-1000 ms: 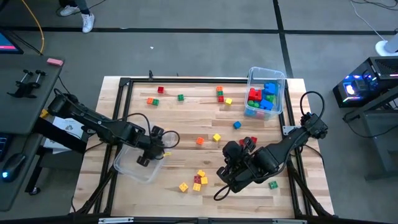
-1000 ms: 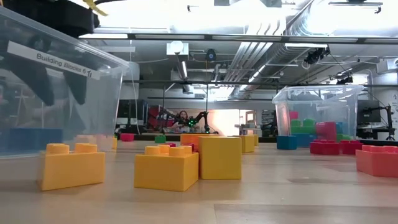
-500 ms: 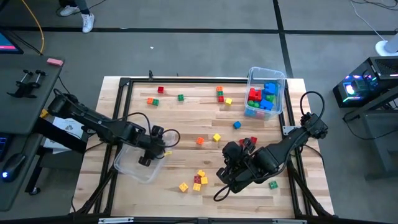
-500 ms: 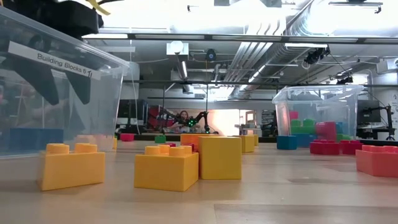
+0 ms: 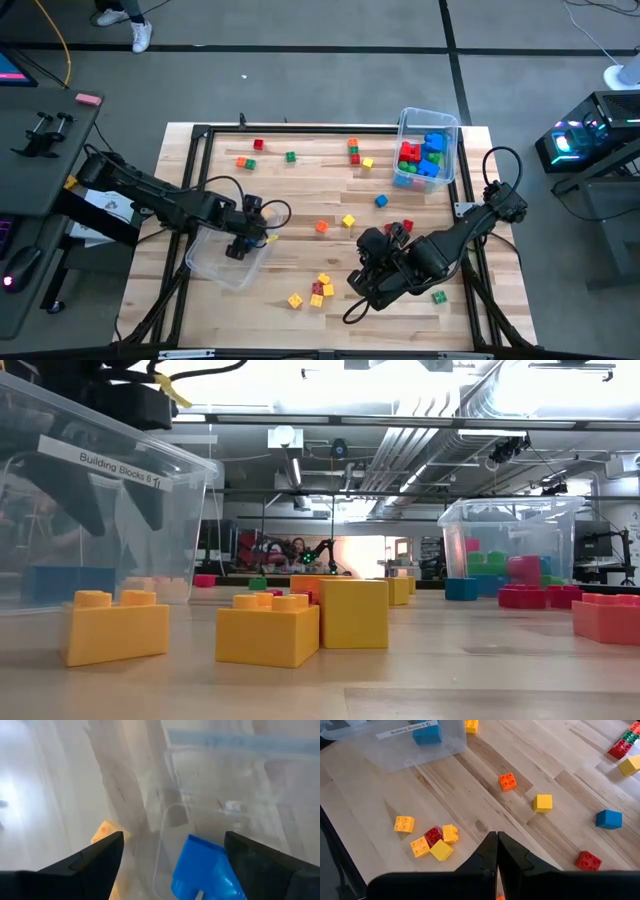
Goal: Sort blocks by size
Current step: Put the large blue game piece into the right transparent bin
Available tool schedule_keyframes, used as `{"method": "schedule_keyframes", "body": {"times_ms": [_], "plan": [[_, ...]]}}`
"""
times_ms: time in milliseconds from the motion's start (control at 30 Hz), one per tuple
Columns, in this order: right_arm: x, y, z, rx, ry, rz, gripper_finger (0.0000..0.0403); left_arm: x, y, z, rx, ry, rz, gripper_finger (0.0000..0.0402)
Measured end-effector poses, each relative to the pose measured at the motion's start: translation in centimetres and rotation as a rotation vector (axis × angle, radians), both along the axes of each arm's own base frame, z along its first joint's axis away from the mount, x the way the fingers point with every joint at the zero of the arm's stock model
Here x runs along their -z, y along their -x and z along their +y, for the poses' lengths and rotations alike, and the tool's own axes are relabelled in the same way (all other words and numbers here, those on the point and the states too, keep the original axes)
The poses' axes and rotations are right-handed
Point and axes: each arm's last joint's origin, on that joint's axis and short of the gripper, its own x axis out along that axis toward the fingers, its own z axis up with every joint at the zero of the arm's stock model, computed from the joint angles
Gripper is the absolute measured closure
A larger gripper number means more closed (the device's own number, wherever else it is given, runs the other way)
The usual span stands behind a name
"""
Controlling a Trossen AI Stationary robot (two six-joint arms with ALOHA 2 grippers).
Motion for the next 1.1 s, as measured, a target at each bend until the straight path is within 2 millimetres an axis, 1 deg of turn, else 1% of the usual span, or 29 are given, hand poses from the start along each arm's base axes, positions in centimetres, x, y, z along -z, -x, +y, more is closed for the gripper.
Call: {"method": "schedule_keyframes", "body": {"times_ms": [233,300,400,567,667,1000,1100], "plan": [[0.0,0.0,0.0,0.000,-0.002,0.001,0.0402,0.1,0.2,0.0,0.006,0.000,0.024,0.0067],[0.0,0.0,0.0,0.000,-0.003,0.001,0.0402,0.2,0.3,-0.1,0.088,0.016,0.053,0.0067],[0.0,0.0,0.0,-0.001,-0.003,0.002,0.0402,0.8,0.8,-0.1,0.246,0.001,0.153,0.0067],[0.0,0.0,0.0,-0.001,-0.003,0.001,0.0402,3.1,1.8,0.1,0.399,-0.041,0.263,0.0067],[0.0,0.0,0.0,-0.001,-0.003,0.001,0.0402,3.6,1.5,0.2,0.414,-0.114,0.232,0.0067],[0.0,-0.1,0.1,0.001,-0.009,-0.009,0.0402,3.4,0.7,0.0,0.391,-0.113,0.155,0.0067],[0.0,-0.1,0.0,0.002,-0.005,-0.012,0.0402,3.7,0.5,0.0,0.417,-0.138,0.132,0.0067]]}}
